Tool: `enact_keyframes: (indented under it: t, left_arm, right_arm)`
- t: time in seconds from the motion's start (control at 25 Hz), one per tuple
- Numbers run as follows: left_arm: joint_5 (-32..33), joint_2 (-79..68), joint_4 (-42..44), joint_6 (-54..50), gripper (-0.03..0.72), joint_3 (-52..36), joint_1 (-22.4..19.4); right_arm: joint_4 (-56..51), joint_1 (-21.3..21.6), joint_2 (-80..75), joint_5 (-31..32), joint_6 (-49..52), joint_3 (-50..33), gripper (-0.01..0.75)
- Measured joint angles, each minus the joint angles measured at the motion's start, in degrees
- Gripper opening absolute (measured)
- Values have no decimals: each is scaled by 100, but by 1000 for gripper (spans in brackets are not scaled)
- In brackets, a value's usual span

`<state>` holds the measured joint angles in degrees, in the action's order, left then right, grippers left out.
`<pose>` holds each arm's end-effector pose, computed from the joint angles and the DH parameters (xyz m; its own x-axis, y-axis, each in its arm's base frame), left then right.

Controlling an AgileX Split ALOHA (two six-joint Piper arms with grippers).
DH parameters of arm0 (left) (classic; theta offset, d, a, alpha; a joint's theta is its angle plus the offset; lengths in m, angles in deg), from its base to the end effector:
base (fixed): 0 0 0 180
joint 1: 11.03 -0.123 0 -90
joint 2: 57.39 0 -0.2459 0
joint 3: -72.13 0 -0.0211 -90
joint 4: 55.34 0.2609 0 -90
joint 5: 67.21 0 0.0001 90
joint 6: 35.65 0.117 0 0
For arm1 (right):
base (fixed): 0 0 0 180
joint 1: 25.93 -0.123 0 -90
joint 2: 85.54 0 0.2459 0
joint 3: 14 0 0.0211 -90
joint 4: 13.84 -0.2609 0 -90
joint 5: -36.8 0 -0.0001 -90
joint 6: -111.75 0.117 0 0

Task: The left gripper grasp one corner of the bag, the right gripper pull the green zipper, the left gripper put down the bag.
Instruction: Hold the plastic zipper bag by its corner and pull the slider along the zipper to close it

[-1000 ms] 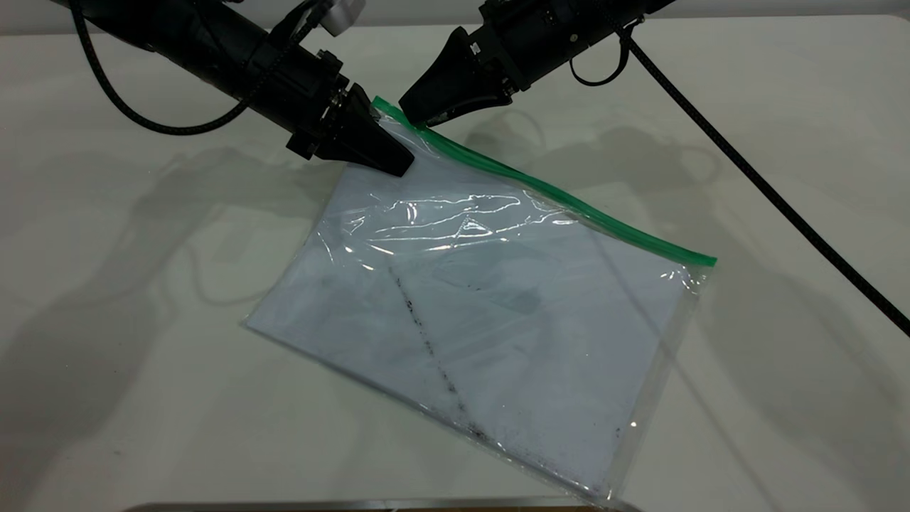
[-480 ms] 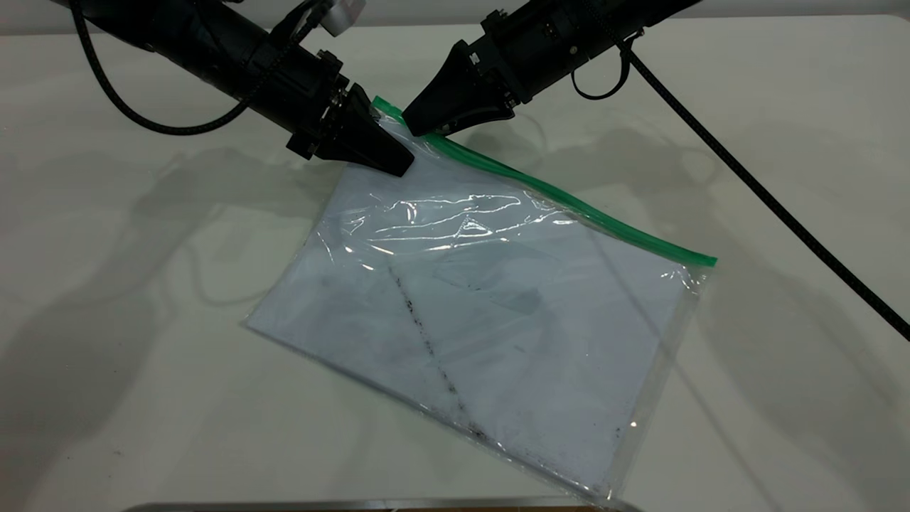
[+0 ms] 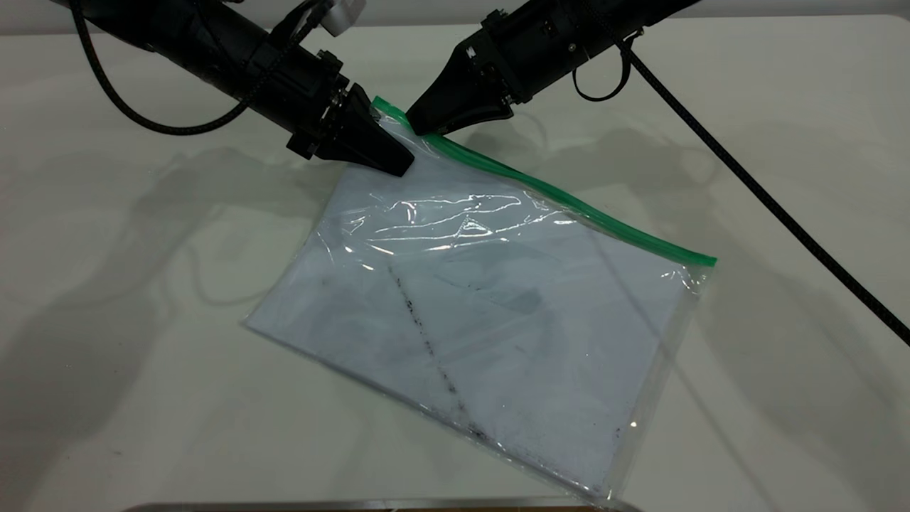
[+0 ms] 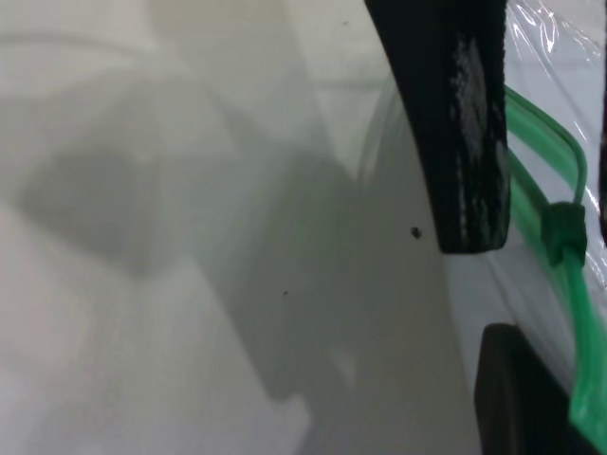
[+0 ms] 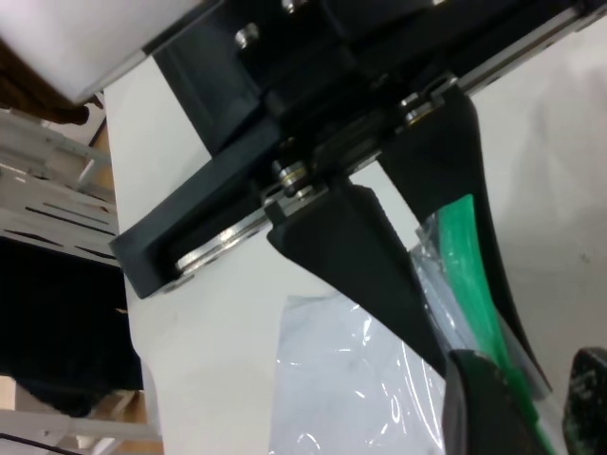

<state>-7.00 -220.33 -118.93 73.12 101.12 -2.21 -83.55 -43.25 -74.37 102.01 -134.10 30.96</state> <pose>0.4287 -0.1586 -0.0436 -0.2476 0.6095 -0.7531 0.9684 0.1313 -0.2122 0.4379 0.2409 -0.0151 -0.7351 -0.3922 -0.5530 -0.6721 0.3149 0.6701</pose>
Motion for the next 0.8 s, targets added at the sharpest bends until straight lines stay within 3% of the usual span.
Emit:
enact_keyframes:
  t: [0.8]
  left_arm:
    - [-81, 0, 0, -399, 65, 0, 0]
  right_arm:
    - [99, -36, 0, -172, 29, 0, 213]
